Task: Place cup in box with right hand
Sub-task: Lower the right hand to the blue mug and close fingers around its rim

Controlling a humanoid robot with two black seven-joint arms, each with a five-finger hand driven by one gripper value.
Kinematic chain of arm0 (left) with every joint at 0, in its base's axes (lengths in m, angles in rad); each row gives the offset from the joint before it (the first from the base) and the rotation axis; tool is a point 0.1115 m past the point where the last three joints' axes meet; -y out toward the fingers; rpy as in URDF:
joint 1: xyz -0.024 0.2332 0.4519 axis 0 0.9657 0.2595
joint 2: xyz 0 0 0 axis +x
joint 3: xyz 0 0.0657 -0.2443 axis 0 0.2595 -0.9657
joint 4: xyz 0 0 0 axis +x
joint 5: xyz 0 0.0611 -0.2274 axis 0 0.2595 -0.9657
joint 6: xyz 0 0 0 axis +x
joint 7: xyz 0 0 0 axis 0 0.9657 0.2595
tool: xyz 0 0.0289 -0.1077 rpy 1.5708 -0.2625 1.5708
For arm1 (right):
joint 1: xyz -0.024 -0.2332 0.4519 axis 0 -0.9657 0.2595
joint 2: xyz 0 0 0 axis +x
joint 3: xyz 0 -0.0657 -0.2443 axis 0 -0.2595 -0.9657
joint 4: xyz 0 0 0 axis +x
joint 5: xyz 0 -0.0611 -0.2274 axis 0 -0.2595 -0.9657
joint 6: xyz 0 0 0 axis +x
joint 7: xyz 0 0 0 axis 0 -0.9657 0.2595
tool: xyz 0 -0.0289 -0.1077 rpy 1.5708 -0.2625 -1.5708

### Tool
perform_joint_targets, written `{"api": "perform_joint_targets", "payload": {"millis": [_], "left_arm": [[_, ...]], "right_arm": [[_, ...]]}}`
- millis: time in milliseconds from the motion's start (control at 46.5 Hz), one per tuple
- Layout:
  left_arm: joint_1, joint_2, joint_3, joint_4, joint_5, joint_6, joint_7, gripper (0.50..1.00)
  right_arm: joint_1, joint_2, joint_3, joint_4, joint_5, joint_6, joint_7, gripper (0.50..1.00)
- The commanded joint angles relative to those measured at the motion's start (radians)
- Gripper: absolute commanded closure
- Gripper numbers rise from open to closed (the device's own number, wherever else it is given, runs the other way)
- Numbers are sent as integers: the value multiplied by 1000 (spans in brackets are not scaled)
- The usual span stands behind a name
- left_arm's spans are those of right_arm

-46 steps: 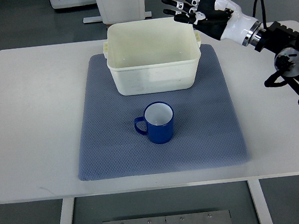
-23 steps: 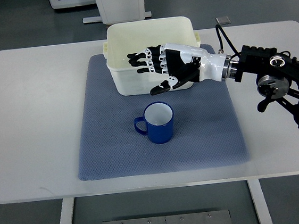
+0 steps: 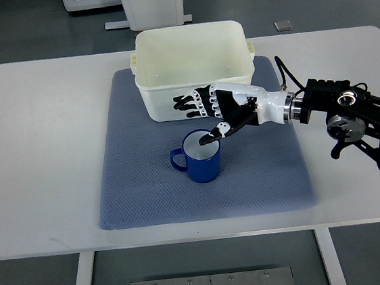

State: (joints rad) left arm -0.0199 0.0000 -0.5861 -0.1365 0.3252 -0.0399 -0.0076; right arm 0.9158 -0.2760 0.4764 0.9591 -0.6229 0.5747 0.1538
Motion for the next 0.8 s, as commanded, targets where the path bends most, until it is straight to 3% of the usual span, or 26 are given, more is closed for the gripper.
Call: {"api": "perform_joint_targets", "payload": {"millis": [0, 215, 775], "left_arm": [[0, 0, 0, 0, 0, 0, 0, 500], [0, 0, 0, 0, 0, 0, 0, 500], [0, 0, 0, 0, 0, 0, 0, 500]], "right_arm": [[0, 0, -16, -13, -1, -3, 7, 500], [2, -5, -71, -23, -1, -18, 38, 500], [-20, 6, -122, -23, -3, -67, 46, 500]]}}
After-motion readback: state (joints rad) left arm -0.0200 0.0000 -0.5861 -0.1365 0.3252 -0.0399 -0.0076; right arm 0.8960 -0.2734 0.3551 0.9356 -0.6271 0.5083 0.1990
